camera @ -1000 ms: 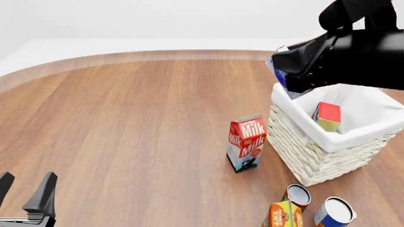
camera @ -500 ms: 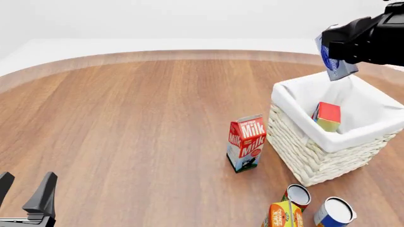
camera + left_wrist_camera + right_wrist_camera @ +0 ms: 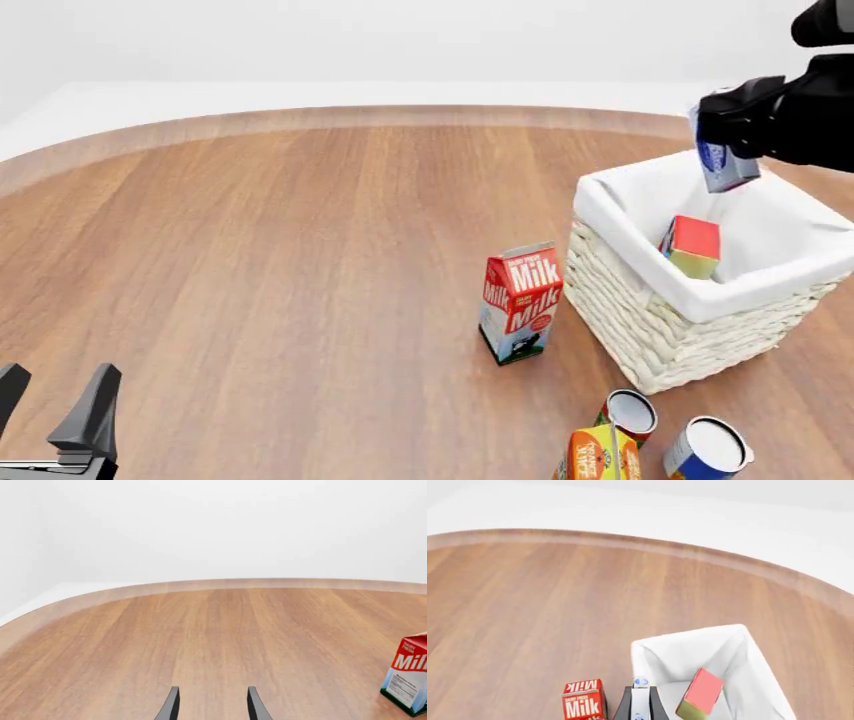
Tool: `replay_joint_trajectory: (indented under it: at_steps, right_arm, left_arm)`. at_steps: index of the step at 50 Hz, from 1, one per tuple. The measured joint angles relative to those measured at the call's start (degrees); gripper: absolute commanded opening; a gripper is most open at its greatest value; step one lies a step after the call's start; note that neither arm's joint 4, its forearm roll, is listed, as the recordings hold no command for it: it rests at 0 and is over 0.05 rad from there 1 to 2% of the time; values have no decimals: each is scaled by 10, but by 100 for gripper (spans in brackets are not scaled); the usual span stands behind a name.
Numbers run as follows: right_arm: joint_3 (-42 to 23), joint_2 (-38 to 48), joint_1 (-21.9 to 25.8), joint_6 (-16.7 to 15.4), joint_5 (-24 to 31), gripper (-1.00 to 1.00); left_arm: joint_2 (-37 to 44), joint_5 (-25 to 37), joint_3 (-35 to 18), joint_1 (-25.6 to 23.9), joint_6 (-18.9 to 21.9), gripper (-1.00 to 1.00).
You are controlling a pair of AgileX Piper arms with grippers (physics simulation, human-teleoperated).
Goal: Pick up the cream cheese box and the butter, and put them in the basket.
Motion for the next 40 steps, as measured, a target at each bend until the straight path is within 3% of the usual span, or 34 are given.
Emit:
replay_joint_trajectory:
  at_steps: [20,40]
  right_arm:
    - [47,4,-30,4,-33,-100]
    - [53,19,-56,5,-53,-100]
  left_arm:
    - [0,0,0,0,0,100]
    - [0,0,0,0,0,100]
